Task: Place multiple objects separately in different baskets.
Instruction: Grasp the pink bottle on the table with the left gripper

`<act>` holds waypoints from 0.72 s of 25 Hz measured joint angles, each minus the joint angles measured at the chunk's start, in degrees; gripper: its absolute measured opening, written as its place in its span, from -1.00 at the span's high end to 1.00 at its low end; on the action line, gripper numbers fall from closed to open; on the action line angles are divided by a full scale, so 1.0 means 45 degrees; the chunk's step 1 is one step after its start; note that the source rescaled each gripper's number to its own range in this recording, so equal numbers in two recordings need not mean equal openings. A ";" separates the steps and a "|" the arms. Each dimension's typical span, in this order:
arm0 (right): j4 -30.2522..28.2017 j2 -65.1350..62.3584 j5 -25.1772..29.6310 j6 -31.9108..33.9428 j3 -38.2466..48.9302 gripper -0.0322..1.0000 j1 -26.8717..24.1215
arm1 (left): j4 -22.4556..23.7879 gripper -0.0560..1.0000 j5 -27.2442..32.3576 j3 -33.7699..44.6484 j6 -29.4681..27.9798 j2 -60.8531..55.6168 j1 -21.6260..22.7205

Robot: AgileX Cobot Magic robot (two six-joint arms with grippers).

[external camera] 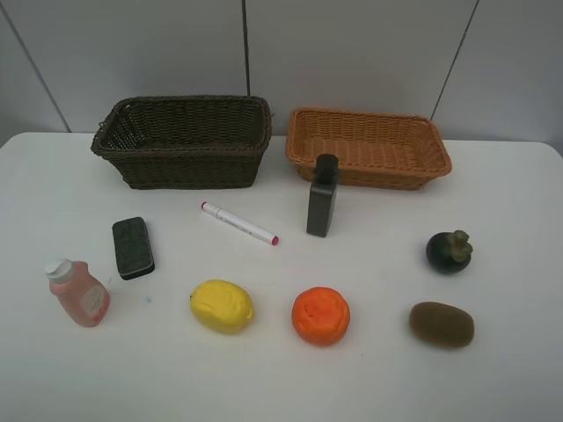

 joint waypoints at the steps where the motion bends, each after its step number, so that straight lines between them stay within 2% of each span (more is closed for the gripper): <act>1: 0.0000 0.0000 0.0000 0.0000 0.0000 -1.00 0.0000 | 0.0000 -1.00 0.0000 0.0000 0.0000 0.0000 0.0000; 12: 0.0000 0.0000 0.0000 0.0000 0.0000 -1.00 0.0000 | 0.0000 -1.00 0.0000 0.0000 0.0000 0.0020 0.0000; 15: 0.0000 0.0000 0.0000 0.0000 0.0000 -1.00 0.0000 | 0.0000 -1.00 0.0026 0.0000 -0.0213 0.0964 0.0000; 18: 0.0000 0.0000 0.0000 0.0000 0.0000 -1.00 0.0000 | 0.0048 -1.00 0.0026 0.0000 -0.1025 0.2406 -0.0168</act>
